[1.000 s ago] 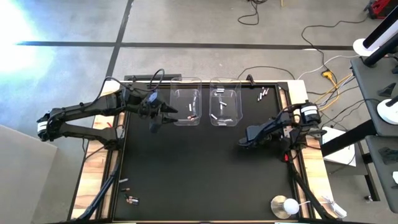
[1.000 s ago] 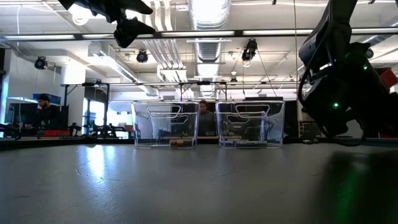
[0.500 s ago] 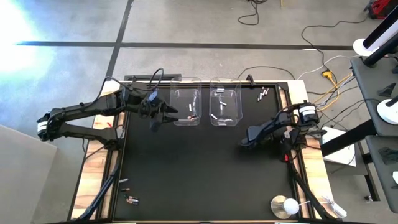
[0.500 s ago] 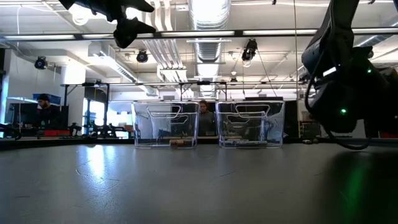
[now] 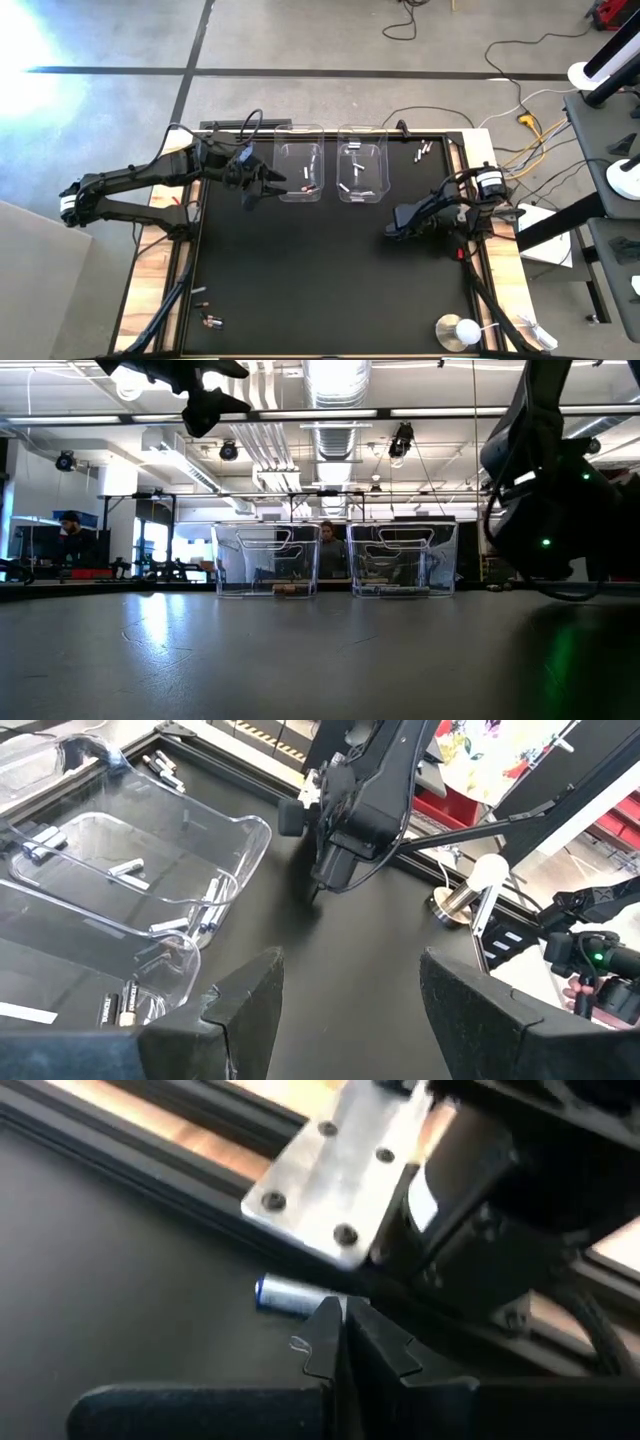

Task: Sort batteries
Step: Put the white battery into the right transparent bin

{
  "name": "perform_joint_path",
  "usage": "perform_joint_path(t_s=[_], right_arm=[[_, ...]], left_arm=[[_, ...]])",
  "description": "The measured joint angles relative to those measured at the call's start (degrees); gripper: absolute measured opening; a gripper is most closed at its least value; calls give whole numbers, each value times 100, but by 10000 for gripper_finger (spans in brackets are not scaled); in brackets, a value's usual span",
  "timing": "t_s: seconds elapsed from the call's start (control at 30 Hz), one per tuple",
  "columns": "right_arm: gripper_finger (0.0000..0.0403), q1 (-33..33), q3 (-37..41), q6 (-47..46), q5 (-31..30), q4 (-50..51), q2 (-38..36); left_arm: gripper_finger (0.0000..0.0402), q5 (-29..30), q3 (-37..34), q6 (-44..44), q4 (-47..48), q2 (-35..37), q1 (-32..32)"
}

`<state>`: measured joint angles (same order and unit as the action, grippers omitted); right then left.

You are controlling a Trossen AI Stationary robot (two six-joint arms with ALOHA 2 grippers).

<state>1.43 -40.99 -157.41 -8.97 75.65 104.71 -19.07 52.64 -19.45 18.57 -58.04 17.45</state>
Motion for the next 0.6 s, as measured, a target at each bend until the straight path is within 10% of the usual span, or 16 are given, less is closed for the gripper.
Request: perform_joint_path(t_s=[0.6], right_arm=[[13,-34,8,48,0,14,90]], left_arm=[[213,0,0,-76,-16,-41,-7]])
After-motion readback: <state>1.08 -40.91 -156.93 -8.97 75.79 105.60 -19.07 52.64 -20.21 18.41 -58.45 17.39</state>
